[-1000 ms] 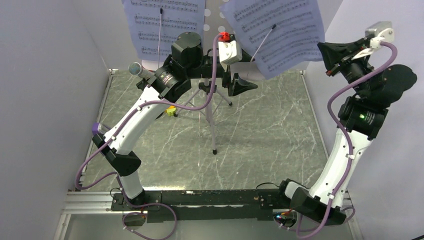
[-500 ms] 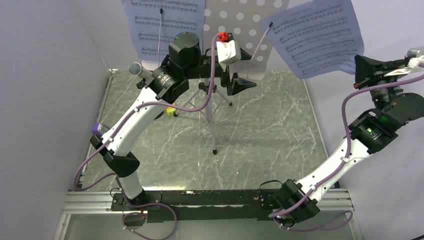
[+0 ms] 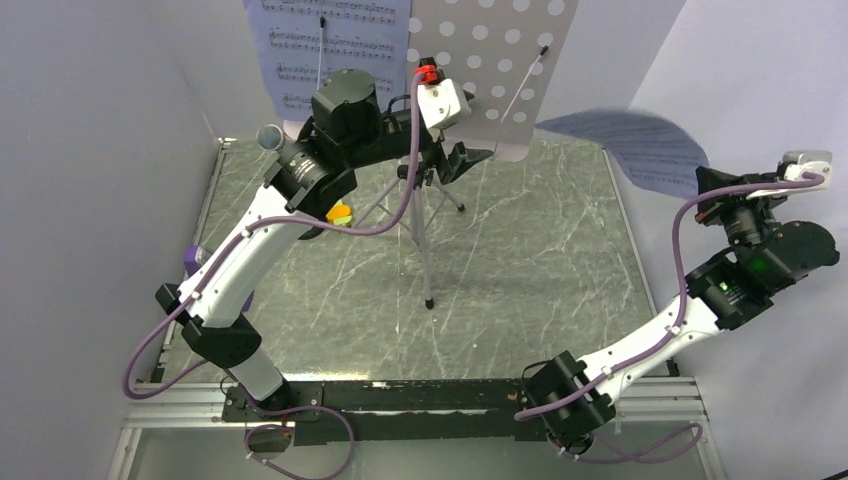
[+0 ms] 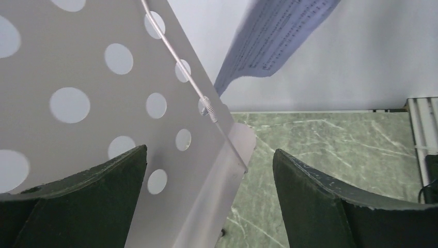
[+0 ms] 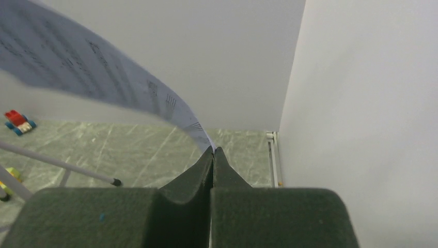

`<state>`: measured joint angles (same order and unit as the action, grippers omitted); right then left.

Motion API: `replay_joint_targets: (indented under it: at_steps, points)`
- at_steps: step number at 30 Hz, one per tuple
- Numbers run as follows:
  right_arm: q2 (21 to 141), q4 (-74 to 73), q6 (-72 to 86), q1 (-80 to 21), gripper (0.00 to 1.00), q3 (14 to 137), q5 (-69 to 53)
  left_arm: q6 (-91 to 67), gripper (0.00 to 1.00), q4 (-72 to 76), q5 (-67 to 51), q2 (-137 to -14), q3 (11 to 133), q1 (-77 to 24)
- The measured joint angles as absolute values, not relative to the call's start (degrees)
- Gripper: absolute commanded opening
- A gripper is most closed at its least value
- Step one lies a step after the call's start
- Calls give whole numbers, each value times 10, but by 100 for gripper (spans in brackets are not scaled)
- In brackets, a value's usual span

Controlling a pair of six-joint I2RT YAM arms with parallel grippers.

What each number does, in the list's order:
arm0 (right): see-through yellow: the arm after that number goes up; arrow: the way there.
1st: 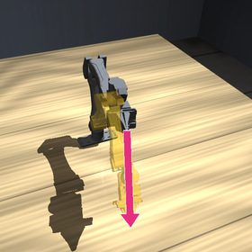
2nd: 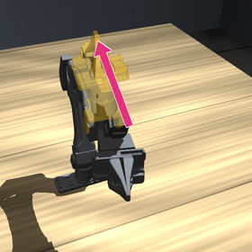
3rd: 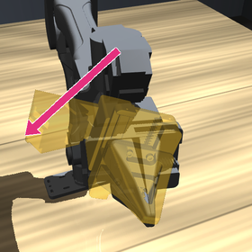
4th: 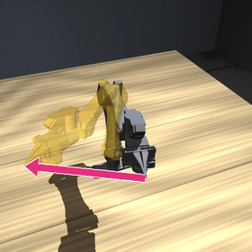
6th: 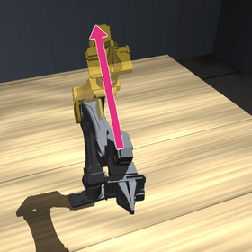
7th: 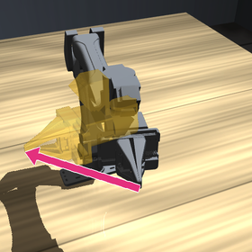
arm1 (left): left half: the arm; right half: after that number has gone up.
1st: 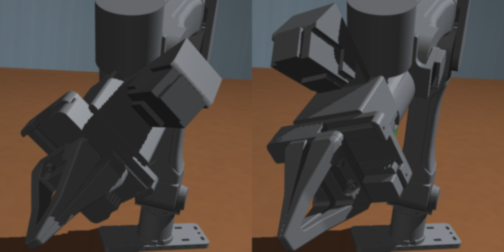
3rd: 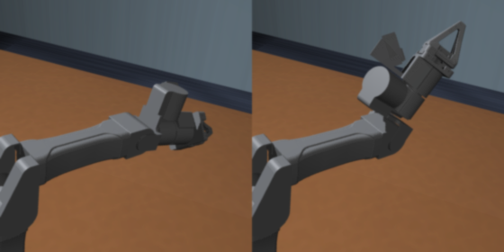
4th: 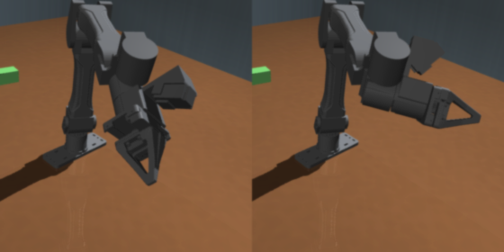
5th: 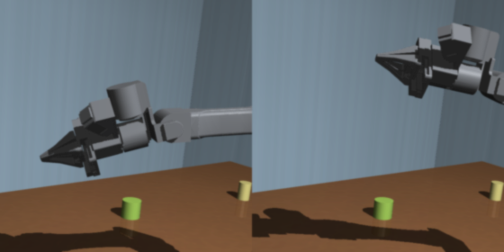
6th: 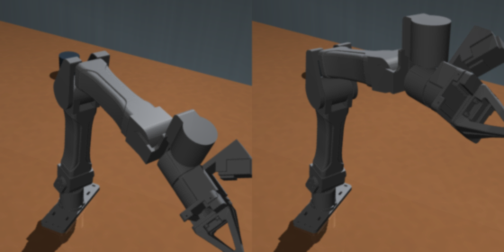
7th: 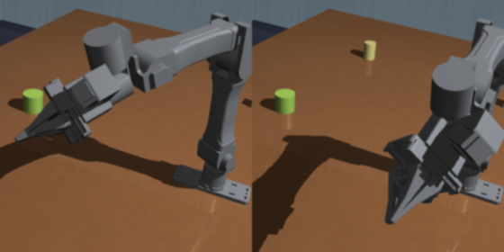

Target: Pack up the instrument practice props

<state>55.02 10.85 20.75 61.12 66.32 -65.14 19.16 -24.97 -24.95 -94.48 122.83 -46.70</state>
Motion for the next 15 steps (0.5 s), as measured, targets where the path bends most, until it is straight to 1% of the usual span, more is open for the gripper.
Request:
replay_joint_targets:
  at_steps: [3, 8, 15]
  points:
    - [539, 69, 164, 623, 0, 654, -664, 203, 96, -253, -232, -932, 1221, -467]
    - [562, -43, 84, 626, 0, 623, -692, 225, 96, -271, -219, -900, 1212, -467]
    - [608, -251, -48, 621, 0, 512, -695, 254, 96, -289, -210, -870, 1215, -467]
